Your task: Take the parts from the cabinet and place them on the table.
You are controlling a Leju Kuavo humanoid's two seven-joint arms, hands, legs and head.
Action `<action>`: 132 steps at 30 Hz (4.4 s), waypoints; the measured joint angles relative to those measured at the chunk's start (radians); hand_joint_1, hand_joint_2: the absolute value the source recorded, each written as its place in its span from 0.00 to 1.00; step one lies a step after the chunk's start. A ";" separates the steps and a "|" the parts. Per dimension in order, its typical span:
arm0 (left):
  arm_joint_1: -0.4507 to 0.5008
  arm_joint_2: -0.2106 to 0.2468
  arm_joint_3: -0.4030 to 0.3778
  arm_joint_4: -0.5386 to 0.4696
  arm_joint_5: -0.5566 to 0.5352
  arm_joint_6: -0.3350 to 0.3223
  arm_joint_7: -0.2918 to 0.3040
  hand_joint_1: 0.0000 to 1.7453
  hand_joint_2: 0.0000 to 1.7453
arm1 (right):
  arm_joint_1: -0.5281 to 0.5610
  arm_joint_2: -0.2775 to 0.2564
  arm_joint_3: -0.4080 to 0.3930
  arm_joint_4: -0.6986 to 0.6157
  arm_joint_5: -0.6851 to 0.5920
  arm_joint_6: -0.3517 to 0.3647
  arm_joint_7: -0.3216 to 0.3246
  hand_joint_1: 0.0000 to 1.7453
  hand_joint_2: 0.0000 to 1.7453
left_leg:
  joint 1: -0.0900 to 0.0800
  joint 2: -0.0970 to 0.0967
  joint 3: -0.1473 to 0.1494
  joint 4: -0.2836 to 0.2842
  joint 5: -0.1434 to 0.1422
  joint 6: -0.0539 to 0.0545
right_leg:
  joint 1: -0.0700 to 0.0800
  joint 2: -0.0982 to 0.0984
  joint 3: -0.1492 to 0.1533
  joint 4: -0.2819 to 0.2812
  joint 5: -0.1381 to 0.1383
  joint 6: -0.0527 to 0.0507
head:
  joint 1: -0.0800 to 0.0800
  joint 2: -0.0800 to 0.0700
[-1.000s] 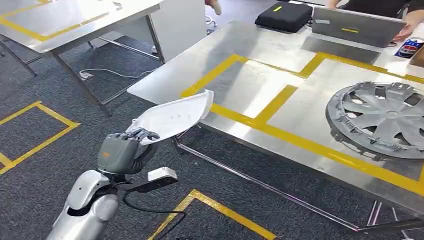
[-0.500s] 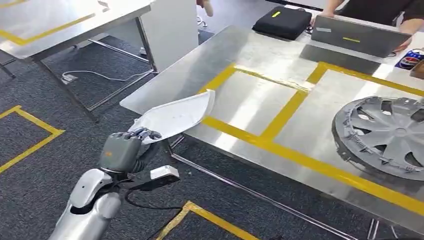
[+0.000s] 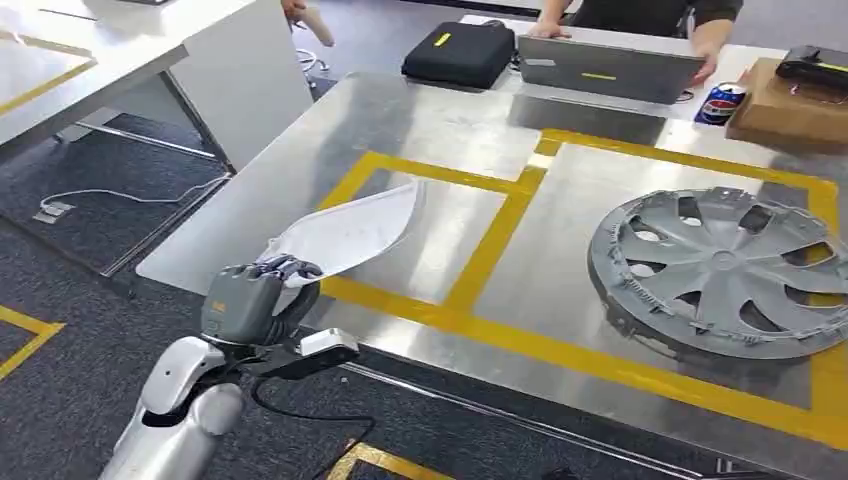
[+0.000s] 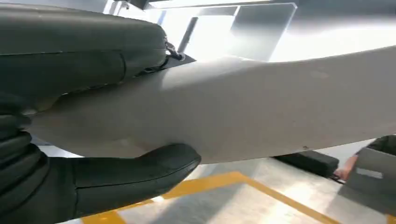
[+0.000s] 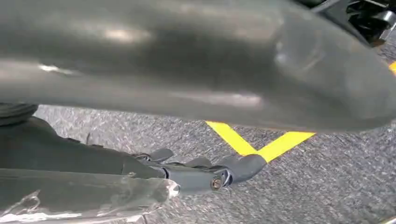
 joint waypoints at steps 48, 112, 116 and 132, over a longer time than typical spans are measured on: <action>-0.508 0.146 -0.016 0.722 -0.368 0.048 0.499 1.00 1.00 | -0.029 0.002 -0.005 0.000 0.120 0.038 -0.017 0.00 0.00 | -0.003 -0.008 0.102 -0.290 0.232 0.029 | 0.016 -0.030 -0.044 -0.027 0.072 0.018 | 0.001 0.000; -0.196 0.410 -0.005 0.368 -0.144 -0.023 0.158 0.00 1.00 | -0.002 -0.002 -0.053 0.000 0.109 0.016 -0.034 0.00 0.00 | 0.003 -0.006 0.100 -0.291 0.235 0.026 | 0.020 -0.029 -0.051 -0.022 0.072 0.023 | 0.000 0.000; -0.194 0.413 -0.006 0.352 -0.160 -0.020 0.157 0.00 1.00 | -0.002 -0.002 -0.056 0.000 0.111 0.016 -0.035 0.00 0.00 | 0.003 -0.007 0.100 -0.291 0.236 0.026 | 0.020 -0.029 -0.051 -0.022 0.072 0.023 | 0.001 0.000; -0.193 0.404 -0.015 0.329 -0.176 -0.022 0.148 0.00 1.00 | -0.003 -0.002 -0.063 0.000 0.117 0.020 -0.035 0.00 0.00 | 0.003 -0.007 0.100 -0.291 0.236 0.026 | 0.020 -0.029 -0.051 -0.022 0.072 0.023 | 0.001 0.000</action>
